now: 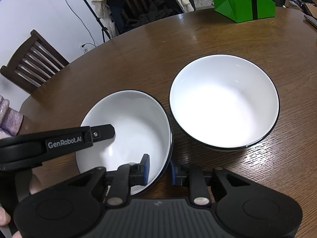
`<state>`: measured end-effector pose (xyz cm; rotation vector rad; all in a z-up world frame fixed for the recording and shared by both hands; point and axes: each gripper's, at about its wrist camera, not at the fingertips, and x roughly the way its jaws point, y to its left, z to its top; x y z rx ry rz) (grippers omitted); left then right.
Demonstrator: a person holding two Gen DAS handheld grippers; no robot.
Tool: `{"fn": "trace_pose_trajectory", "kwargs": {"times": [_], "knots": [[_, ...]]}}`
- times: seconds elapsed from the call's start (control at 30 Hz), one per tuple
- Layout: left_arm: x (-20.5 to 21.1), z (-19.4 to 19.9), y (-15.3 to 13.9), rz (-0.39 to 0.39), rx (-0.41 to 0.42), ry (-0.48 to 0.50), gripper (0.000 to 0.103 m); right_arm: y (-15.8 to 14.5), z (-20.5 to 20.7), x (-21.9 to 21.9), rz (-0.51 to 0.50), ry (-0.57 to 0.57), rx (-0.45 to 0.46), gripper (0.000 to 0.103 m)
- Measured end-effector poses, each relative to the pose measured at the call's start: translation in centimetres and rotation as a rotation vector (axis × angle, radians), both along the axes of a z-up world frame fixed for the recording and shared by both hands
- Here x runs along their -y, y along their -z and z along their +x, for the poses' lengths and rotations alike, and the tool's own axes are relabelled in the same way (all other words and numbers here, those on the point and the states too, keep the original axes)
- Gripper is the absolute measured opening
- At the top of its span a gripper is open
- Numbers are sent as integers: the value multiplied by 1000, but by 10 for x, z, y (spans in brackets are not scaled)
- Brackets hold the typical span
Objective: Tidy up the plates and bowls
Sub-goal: 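Lift the white bowl with both grippers and carry it toward the blue bowl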
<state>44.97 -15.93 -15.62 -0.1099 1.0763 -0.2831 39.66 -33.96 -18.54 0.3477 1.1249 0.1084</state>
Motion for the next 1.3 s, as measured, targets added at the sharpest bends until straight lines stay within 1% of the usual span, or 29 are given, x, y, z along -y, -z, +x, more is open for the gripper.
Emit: {"fn": "trace_pose_trajectory", "kwargs": {"times": [0.33,0.77,1.3], "knots": [[1,-9,-8,2,14,-14,13,-8,-4,5,7,-27,14,19],[1,-34,-18,13,25,-54,13,-18,-18,8,8,-80,31,18],[-10,-63,-34,-14,55,-51,13,-35,-40,3,-7,-99,50,17]]}}
